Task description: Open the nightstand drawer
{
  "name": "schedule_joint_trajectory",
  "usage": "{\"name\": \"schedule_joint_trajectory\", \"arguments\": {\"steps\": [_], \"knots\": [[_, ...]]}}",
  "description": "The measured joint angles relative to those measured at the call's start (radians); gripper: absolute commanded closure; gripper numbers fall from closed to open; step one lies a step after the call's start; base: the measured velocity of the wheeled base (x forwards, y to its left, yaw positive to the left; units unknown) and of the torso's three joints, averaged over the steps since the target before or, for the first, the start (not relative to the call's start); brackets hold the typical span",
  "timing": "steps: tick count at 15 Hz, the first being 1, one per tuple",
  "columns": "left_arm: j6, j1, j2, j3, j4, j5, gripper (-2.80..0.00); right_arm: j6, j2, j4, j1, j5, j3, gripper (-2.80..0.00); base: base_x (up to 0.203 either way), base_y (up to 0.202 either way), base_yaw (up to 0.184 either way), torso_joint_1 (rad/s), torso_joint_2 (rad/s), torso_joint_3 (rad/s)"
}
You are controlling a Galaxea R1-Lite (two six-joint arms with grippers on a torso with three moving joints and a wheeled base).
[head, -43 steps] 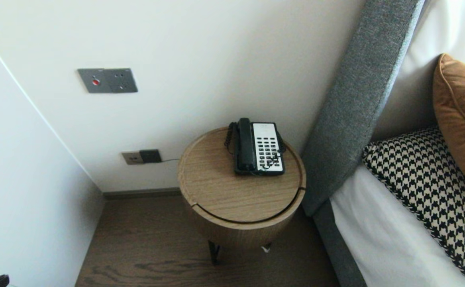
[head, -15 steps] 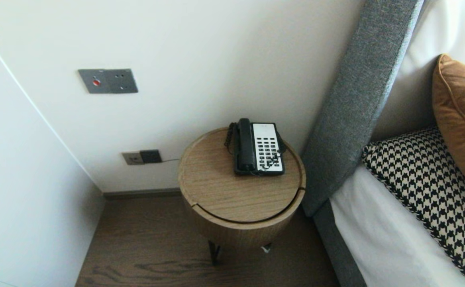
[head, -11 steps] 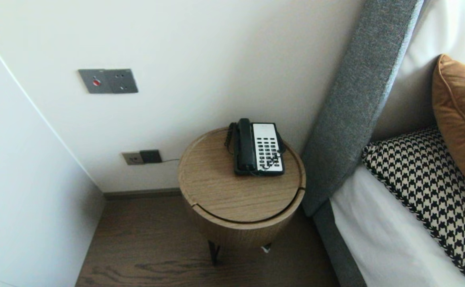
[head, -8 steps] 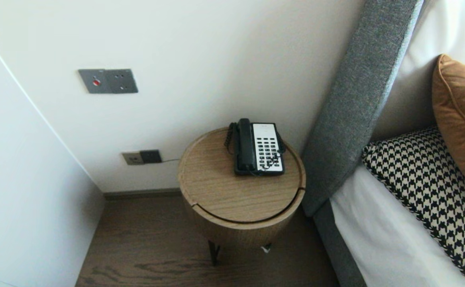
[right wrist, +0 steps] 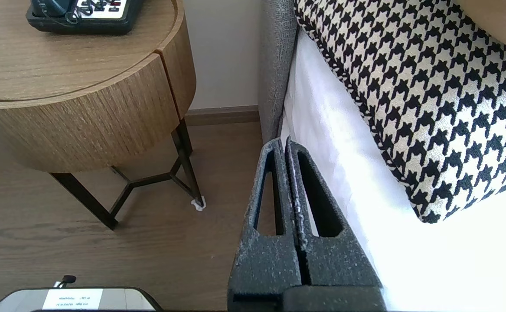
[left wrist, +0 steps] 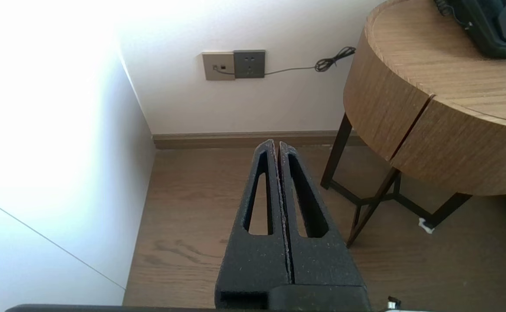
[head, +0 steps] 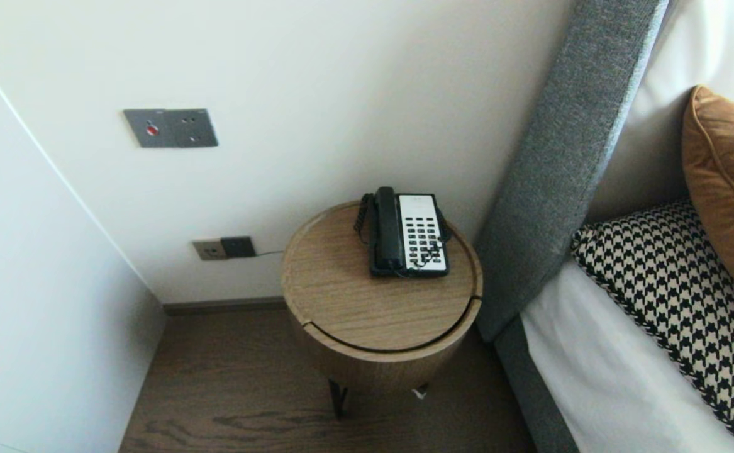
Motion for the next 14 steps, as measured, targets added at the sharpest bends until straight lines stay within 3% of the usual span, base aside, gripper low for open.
{"name": "schedule_joint_trajectory", "arguments": {"steps": [14], "knots": [[0.0, 0.0, 0.0, 0.0, 0.0, 0.0, 0.0, 0.003, 0.0, 0.0, 0.0, 0.0, 0.0, 0.0, 0.0, 0.0, 0.0, 0.0, 0.0, 0.0]]}}
